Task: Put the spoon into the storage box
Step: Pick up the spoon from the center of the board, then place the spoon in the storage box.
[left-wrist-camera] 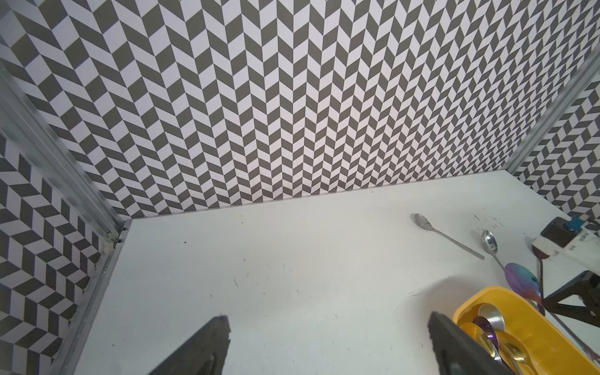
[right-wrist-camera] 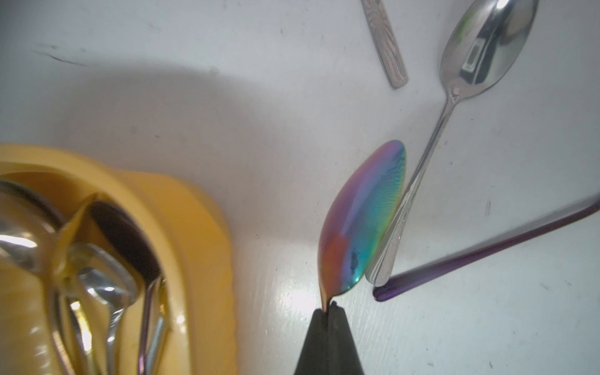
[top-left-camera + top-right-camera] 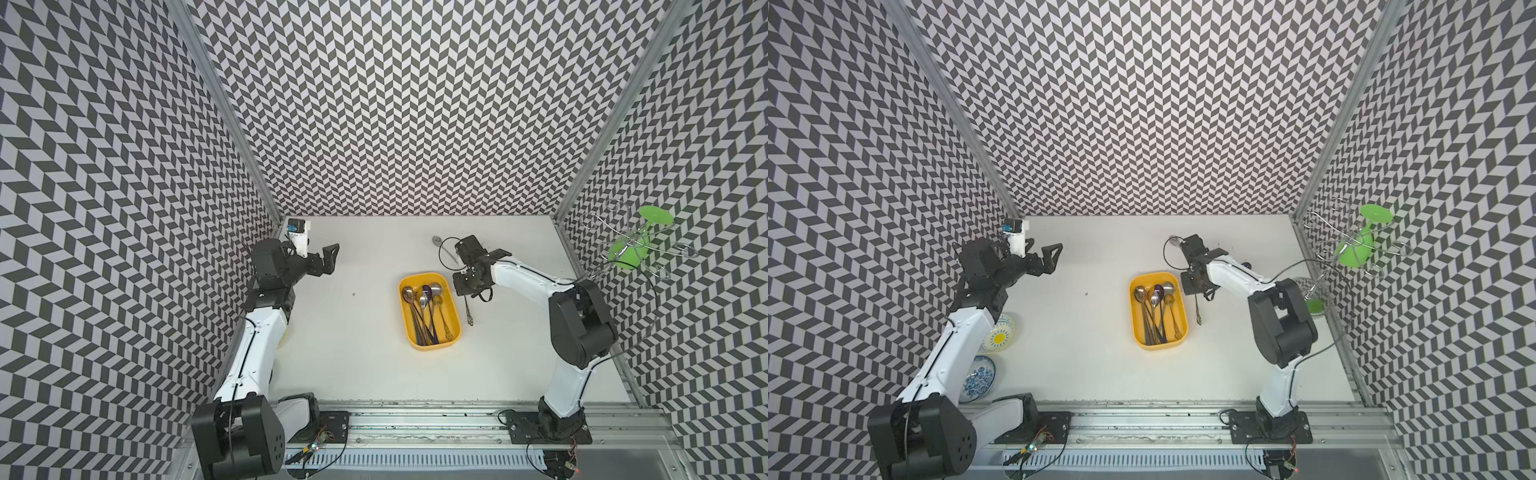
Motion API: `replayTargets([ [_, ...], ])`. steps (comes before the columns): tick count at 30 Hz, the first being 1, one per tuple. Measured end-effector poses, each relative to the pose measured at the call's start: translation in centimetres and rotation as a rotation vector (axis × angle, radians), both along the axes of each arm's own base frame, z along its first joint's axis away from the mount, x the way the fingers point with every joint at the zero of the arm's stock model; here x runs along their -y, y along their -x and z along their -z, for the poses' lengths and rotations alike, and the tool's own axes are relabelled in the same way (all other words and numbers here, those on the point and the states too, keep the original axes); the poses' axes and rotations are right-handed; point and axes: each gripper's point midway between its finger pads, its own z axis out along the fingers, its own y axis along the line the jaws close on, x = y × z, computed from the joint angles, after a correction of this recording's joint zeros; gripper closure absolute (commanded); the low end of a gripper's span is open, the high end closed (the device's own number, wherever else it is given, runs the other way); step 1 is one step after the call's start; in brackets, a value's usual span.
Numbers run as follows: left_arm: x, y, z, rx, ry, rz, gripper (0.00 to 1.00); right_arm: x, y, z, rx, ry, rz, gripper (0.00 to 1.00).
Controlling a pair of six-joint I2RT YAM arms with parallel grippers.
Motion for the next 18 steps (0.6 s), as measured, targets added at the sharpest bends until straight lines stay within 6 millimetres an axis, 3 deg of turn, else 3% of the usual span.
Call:
replayTargets([
  [12, -0.3, 0.0, 0.0, 0.000, 0.004, -0.008, 0.00, -2.0, 1.4, -4.6, 0.044, -0.133, -0.014, 1.00],
  [18, -0.4, 0.0, 0.0, -0.001, 0.008, -0.009, 0.01, -6.1, 3.2, -7.0, 0.076, -0.230, -0.087, 1.00],
])
